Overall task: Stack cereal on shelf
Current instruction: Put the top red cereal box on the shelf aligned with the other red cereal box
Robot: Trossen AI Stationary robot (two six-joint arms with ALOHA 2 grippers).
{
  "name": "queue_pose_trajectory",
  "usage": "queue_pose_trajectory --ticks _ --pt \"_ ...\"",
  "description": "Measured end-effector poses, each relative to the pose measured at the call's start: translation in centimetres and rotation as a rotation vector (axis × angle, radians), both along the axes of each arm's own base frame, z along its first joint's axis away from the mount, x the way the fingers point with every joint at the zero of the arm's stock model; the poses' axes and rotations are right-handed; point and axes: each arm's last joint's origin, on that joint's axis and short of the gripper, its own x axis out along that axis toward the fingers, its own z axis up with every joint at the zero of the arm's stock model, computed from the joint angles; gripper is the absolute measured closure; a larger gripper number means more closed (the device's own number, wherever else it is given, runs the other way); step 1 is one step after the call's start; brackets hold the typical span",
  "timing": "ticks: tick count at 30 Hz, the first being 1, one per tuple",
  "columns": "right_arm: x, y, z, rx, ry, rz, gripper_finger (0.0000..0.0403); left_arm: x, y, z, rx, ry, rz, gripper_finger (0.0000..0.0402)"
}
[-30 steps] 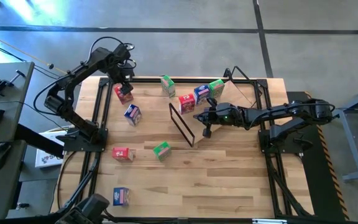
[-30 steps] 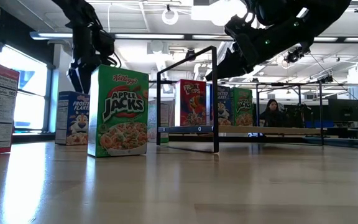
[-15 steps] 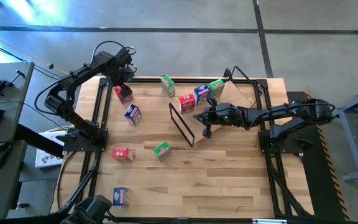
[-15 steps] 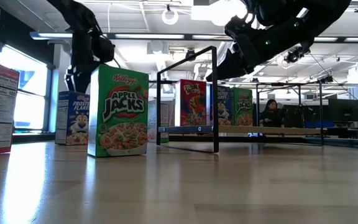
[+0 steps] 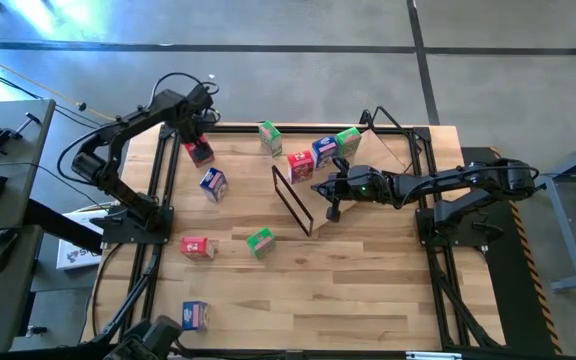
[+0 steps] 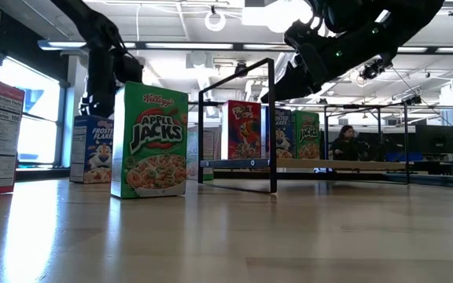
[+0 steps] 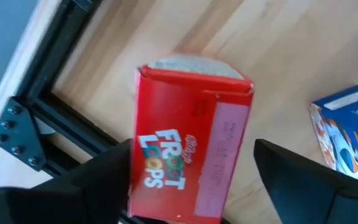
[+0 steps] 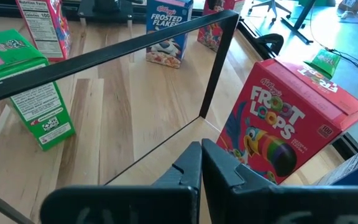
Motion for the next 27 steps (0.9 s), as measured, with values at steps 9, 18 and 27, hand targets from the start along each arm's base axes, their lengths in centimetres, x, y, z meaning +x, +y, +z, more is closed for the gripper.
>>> queue_pose_trajectory --ticks 9,18,27 --pt "0.0 0.0 0.0 0.015 -0.004 -0.004 0.0403 0.0 -0.1 0.0 -0.004 0.000 -0.007 0.0216" --pt "-0.5 0.1 0.5 0.011 -0.001 -0.003 0.0403 0.5 0.5 4.1 0.054 -0.076 0.011 0.0286" --pt "-4.3 1.0 3.8 -0.008 0.017 -0.031 0.0403 2.6 -1.7 12.7 0.174 -0.283 -0.019 0.0290"
